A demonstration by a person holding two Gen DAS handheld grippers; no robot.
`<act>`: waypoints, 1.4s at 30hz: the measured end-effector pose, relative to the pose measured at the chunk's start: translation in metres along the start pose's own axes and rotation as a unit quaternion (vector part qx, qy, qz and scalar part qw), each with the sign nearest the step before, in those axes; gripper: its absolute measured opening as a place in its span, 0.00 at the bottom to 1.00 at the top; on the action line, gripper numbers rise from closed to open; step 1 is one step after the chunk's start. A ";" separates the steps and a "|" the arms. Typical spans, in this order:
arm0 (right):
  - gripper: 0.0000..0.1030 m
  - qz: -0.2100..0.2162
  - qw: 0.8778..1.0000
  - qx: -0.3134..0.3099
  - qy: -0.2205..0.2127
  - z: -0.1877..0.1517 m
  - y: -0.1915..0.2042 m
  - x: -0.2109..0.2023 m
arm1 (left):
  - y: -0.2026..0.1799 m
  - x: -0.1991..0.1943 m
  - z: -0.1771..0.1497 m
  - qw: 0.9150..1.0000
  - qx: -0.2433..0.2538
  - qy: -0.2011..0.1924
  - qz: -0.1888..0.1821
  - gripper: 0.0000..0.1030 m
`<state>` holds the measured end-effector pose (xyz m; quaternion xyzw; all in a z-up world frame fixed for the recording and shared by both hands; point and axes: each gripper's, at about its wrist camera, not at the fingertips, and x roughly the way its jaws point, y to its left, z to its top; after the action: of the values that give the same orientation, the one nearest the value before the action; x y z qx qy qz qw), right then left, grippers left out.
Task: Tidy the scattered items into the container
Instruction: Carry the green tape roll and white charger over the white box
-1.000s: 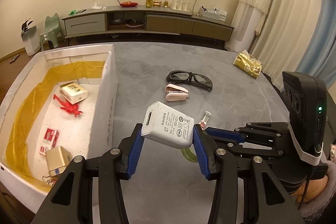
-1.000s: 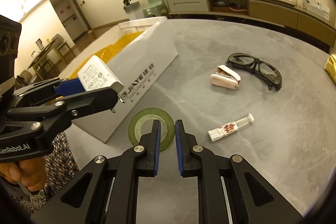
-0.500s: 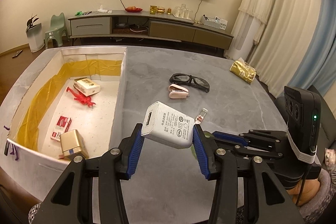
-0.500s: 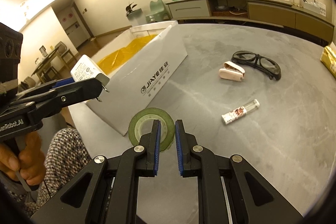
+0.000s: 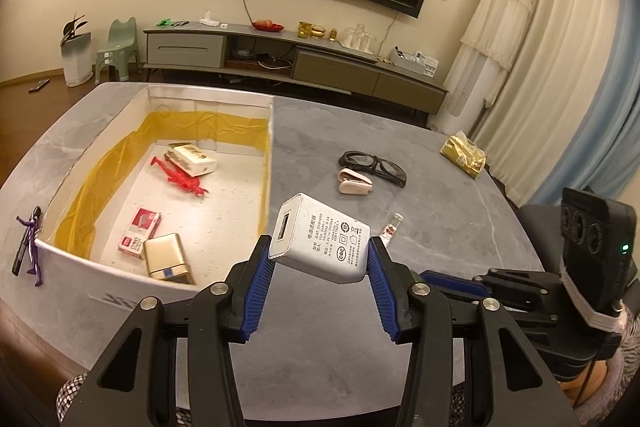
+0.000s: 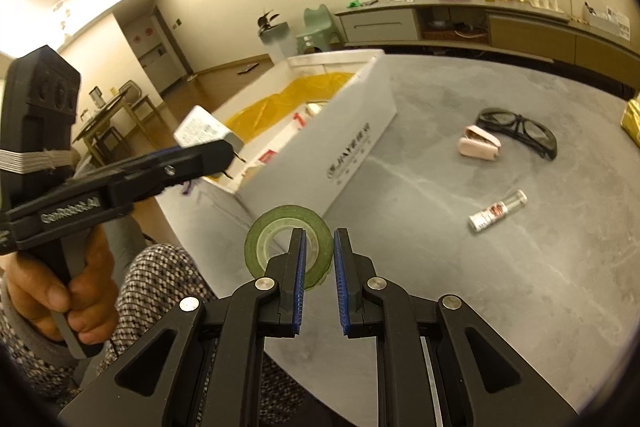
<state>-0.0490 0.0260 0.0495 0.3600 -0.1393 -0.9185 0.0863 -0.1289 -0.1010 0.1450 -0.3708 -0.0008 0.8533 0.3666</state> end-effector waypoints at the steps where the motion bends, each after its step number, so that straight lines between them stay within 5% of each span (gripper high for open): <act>1: 0.14 0.000 1.000 -0.003 -0.001 0.002 0.004 -0.001 | 0.003 -0.001 0.000 1.000 -0.003 -0.001 0.001 0.47; 25: 0.14 0.004 0.997 -0.072 0.011 0.053 0.073 0.030 | 0.089 -0.025 0.018 0.997 -0.064 -0.037 0.008 0.47; 42: 0.14 -0.017 0.992 -0.119 0.035 0.103 0.096 0.081 | 0.140 -0.001 0.043 0.996 -0.074 -0.019 0.034 0.47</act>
<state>-0.1731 -0.0661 0.1011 0.3812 -0.0200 -0.9168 0.1171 -0.2431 -0.1921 0.1386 -0.3802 -0.0589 0.8697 0.3091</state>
